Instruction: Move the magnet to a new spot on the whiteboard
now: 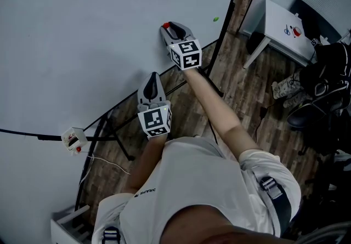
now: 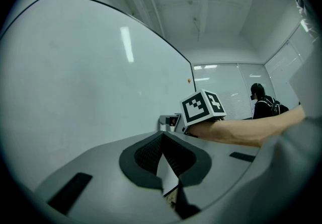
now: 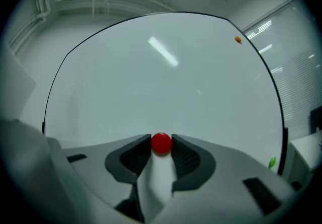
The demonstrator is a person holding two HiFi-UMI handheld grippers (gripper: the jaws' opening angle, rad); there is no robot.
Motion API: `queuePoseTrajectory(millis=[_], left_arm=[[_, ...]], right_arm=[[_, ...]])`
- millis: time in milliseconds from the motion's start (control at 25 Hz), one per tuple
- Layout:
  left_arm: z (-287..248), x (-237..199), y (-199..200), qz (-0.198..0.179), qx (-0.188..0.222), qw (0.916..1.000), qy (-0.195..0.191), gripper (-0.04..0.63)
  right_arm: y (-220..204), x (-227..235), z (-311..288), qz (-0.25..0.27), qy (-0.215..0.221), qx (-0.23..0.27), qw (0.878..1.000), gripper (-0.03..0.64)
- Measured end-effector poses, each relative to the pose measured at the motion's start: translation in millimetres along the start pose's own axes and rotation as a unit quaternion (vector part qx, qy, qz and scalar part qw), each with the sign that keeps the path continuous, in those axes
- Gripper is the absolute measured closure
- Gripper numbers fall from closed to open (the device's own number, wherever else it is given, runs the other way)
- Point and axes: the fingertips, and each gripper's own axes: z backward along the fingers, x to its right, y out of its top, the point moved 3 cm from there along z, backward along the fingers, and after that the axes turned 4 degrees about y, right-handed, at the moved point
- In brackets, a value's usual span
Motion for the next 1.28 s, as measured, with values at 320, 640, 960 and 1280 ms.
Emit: queuePoseTrajectory(millis=[320, 640, 960, 1280], left_arm=[[-2.0, 0.3, -0.2, 0.003, -0.002, 1.0000, 0.002, 0.594], [-3.7, 0.3, -4.4, 0.010, -0.007, 0.9999, 0.003, 0.594], [1.1, 4.7, -6.1, 0.016, -0.012, 0.9998, -0.002, 0.594], [2.3, 9.0, -3.9, 0.013, -0.008, 0.9999, -0.004, 0.594]], right_arm=[[0.4, -0.2, -1.5, 0.002, 0.012, -0.001, 1.000, 0.485], [-0.6, 4.2, 1.8, 0.003, 0.007, 0.004, 1.000, 0.476], [1.8, -0.3, 12.9, 0.011, 0.007, 0.008, 1.000, 0.476], [1.9, -2.1, 24.7, 0.026, 0.003, 0.013, 1.000, 0.495]])
